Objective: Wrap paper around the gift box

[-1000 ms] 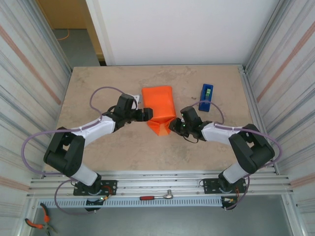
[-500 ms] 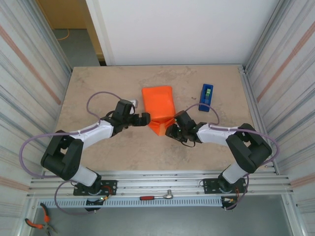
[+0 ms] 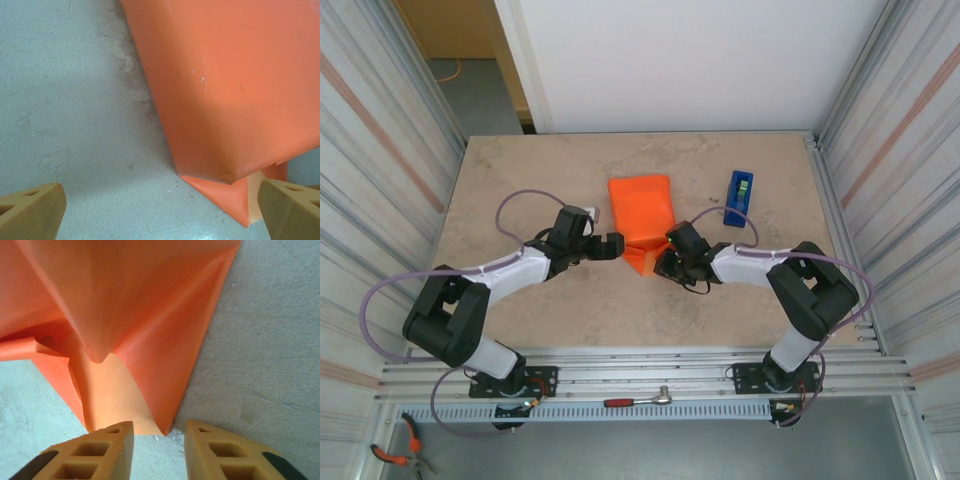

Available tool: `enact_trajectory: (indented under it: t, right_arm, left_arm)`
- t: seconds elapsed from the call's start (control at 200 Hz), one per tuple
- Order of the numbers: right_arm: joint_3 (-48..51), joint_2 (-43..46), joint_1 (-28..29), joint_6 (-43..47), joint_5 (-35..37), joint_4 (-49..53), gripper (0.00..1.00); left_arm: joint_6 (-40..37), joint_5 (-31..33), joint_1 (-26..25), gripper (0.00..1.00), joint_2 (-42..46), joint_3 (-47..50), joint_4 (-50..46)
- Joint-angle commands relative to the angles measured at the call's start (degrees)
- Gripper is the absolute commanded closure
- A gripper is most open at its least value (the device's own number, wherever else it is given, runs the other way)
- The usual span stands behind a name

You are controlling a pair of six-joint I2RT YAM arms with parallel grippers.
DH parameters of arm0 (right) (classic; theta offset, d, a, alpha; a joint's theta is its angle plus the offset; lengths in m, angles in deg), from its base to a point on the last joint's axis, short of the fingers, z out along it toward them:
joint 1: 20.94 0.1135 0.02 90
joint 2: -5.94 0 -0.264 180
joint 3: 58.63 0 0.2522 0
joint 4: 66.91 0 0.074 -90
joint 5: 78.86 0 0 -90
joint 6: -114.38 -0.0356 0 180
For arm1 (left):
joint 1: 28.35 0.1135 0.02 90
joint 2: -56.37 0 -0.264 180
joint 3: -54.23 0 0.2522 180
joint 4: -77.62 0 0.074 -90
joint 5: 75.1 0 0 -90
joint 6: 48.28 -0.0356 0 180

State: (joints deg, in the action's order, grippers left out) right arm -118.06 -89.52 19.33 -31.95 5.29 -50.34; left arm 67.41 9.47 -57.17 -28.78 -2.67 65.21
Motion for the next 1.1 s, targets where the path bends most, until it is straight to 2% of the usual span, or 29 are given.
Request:
enact_trajectory:
  t: [0.0,0.19,0.356,1.097]
  right_arm:
    - [-1.1,-3.1,0.6,0.1,0.1,-1.4,0.75]
    - [-1.3,-3.1,0.7,-0.3,0.0,-1.7,0.81]
    - [-1.6,-2.0,0.9,-0.3,0.5,-0.8,0.78]
    - [-1.4,0.5,1.8,-0.8,4.2,2.2,0.78]
  left_arm:
    - [0.8,0.2,0.6,0.01,2.3,0.7,0.5]
    - [1.1,-0.2,0.6,0.01,2.5,0.9,0.5]
    - [1.2,-0.3,0.6,0.01,2.7,1.1,0.4]
    - [1.6,-1.2,0.6,0.01,2.4,1.5,1.5]
